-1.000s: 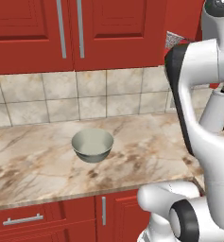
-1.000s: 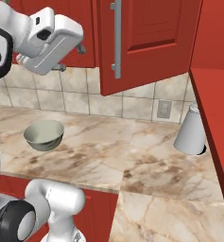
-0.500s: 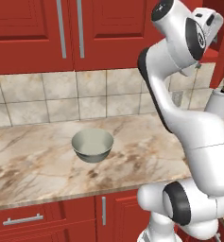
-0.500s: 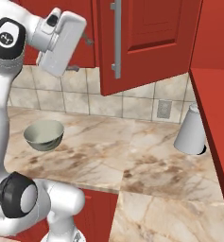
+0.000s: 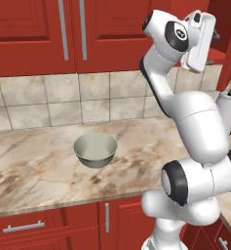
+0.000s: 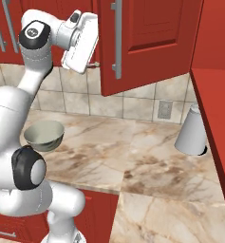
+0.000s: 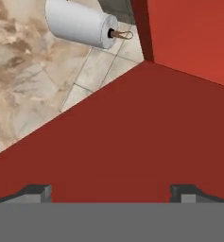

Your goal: Open the cabinet and setup a tea strainer by placing it in the bowl upright.

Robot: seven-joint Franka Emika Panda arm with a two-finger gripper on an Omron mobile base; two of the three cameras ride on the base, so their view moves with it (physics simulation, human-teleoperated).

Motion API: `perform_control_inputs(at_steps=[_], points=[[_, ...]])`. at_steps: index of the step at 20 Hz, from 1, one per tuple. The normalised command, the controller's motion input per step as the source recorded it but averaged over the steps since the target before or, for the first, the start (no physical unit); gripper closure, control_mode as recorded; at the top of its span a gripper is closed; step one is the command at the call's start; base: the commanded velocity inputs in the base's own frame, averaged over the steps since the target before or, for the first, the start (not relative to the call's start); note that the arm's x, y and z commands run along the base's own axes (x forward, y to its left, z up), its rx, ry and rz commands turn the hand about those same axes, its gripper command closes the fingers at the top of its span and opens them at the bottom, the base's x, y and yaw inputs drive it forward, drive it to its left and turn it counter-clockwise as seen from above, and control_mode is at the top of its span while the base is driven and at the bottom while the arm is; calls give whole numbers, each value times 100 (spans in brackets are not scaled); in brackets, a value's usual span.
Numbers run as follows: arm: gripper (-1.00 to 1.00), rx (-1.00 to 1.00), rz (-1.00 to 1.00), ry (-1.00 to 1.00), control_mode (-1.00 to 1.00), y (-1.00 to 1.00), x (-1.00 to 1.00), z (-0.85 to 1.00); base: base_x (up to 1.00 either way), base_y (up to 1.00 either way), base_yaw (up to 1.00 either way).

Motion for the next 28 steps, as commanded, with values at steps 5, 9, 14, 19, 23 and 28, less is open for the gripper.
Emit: perform_control_inputs(at_steps=[5,9,14,19,23,28], points=[[-100,-5,-22,19,-100,-78,-14,-2,0,0,0],[-100,0,-21,2,-100,-95,-32,0,0,0,0],[-100,2,9,0,-100,-79,-25,2,0,0,0],[-100,5,14,0,-100,-70,0,0,0,0,0],[-100,4,3,0,-100,-12,0,0,0,0,0],[-100,13,1,-11,-100,53,18,-22,0,0,0]])
